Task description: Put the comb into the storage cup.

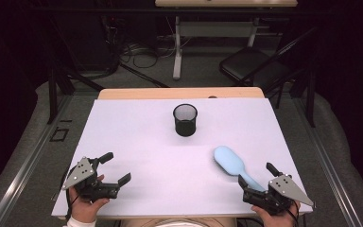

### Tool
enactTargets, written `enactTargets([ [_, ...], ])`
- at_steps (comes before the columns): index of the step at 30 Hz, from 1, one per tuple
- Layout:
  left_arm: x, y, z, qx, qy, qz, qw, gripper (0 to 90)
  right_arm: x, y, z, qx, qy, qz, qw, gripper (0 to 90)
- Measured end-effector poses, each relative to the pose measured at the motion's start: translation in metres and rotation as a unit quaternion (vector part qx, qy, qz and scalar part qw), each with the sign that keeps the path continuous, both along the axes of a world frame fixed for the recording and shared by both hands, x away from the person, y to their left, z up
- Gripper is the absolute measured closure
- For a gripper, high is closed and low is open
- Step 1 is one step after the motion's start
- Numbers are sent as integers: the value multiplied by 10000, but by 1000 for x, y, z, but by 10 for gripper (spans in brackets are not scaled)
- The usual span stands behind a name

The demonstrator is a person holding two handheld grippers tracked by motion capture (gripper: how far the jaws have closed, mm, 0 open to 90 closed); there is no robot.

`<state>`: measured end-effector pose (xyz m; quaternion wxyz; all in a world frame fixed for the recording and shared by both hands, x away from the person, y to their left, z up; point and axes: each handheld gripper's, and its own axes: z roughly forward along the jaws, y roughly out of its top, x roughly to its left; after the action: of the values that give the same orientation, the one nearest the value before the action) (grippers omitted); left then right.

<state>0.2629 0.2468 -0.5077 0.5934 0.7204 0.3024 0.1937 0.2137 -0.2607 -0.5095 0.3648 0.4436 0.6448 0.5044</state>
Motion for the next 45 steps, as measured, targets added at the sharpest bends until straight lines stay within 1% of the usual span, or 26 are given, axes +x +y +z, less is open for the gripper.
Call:
enactTargets([
  [1, 0, 0, -1, -22, 14, 4, 10000, 11, 2, 0, 0, 49, 4, 3, 10000, 2],
  [3, -1, 1, 0, -26, 8, 61, 10000, 11, 4, 1, -1, 27, 14, -8, 10000, 2],
  [7, -1, 1, 0, -12, 21, 51, 10000, 11, 4, 0, -1, 49, 43, 5, 10000, 2],
  [8, -1, 0, 0, 16, 51, 30, 10000, 11, 4, 0, 0, 50, 55, 6, 10000, 2],
  [13, 0, -1, -1, 1, 62, -42, 10000, 12, 3, 0, 0, 36, 68, -5, 10000, 3],
  [15, 1, -2, -1, 33, 77, -56, 9999, 11, 3, 0, 1, 17, 76, -28, 10000, 6],
  [16, 2, -2, -2, 51, 89, -103, 9999, 11, 3, 0, 0, 26, 79, -28, 10000, 7],
  [17, 2, -3, -2, 75, 112, -87, 9999, 11, 3, -1, 1, 19, 98, -28, 9999, 7],
  [20, 4, -3, -4, 105, 147, -147, 9997, 11, 5, -3, 1, 11, 110, -81, 9999, 8],
  [22, 4, -3, -4, 113, 167, -127, 9997, 11, 6, -4, 1, 26, 130, -107, 9999, 9],
  [26, 4, -1, -5, 78, 169, -131, 9997, 11, 8, -6, 2, 26, 145, -95, 9998, 9],
  [27, 4, -1, -5, 76, 182, -108, 9997, 12, 9, -5, 2, 19, 191, -78, 9998, 9],
  [29, 4, 0, -5, 78, 195, -135, 9997, 12, 9, -5, 2, 22, 190, -70, 9998, 9],
  [33, 3, 0, -5, 47, 221, -116, 9997, 12, 10, -3, 3, -74, 192, 6, 9998, 9],
  [34, 3, 1, -5, 69, 213, -127, 9997, 12, 10, -3, 4, -40, 149, 57, 9999, 9],
  [37, 4, -1, -6, 37, 227, -146, 9996, 12, 10, -3, 5, -29, 164, 78, 9998, 9],
  [39, 4, -2, -7, 16, 243, -166, 9996, 12, 10, -3, 6, -33, 161, 88, 9998, 9],
  [41, 3, -2, -6, 47, 259, -155, 9995, 12, 9, -4, 7, -77, 151, 121, 9998, 16],
  [43, 3, -2, -6, 77, 246, -151, 9996, 12, 10, -5, 8, -125, 190, 141, 9996, 20],
  [44, 3, -2, -6, 69, 243, -156, 9996, 12, 10, -6, 9, -155, 270, 115, 9994, 34],
  [45, 3, -2, -6, 69, 243, -156, 9996, 12, 11, -6, 9, -149, 281, 109, 9994, 50],
])
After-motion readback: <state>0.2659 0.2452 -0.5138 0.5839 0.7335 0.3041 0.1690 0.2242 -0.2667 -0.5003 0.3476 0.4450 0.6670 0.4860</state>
